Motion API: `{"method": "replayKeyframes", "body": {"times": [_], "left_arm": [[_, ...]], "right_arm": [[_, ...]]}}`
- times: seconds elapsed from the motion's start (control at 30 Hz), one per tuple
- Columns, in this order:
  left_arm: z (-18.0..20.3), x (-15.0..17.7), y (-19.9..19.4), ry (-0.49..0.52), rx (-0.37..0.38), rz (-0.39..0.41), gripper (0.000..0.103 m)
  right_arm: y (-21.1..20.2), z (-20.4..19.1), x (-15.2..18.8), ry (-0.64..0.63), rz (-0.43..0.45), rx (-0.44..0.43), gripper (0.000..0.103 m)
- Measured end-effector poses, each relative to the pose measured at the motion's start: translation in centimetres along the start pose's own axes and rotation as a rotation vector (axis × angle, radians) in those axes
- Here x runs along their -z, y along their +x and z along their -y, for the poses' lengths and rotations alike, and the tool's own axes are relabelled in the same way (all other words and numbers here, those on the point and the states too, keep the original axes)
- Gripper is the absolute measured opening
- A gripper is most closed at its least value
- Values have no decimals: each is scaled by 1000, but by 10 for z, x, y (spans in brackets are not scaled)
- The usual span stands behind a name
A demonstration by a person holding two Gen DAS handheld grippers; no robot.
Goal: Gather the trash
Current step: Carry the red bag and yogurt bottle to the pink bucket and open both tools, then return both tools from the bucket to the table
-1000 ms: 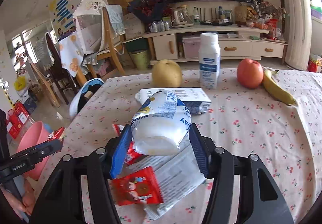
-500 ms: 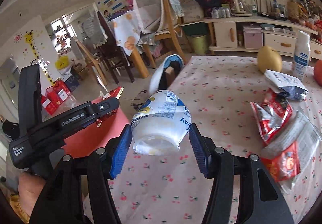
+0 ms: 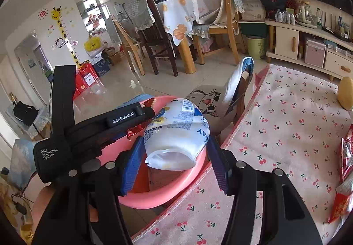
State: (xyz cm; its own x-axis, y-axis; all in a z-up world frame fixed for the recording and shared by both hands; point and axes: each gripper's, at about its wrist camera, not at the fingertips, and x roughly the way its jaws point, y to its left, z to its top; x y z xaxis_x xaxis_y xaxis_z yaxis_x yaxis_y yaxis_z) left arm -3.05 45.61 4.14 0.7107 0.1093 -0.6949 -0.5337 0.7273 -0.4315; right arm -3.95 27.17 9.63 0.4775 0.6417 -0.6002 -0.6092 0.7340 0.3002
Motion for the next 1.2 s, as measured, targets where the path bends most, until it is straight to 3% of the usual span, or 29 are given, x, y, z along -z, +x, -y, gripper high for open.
{"method": "replayKeyframes", "body": {"times": [0.27,0.37,0.4,0.63,0.73,0.87,0.93,1.07,1.2], "left_arm": [[-30,-10,5,-86,-31,-21,56],[-28,-12,8,-61,-53,-21,60],[-24,-12,11,-46,-64,-26,66],[-12,-8,13,2,-70,-31,74],[-5,-4,10,18,-36,-7,74],[15,5,-1,112,2,66,80],[23,10,-11,143,52,132,83],[36,23,-28,194,113,249,88],[49,31,-32,219,179,248,90]], "right_arm": [[30,-13,6,-52,-72,3,59],[41,-13,10,-68,-116,21,60],[42,-13,11,-72,-117,29,60],[15,2,22,-2,-82,65,74],[-1,6,28,1,-66,98,81],[-20,12,34,21,-53,124,83],[-30,15,39,26,-40,134,90],[-50,17,48,15,-38,155,90],[-77,23,54,-8,-11,195,90]]}}
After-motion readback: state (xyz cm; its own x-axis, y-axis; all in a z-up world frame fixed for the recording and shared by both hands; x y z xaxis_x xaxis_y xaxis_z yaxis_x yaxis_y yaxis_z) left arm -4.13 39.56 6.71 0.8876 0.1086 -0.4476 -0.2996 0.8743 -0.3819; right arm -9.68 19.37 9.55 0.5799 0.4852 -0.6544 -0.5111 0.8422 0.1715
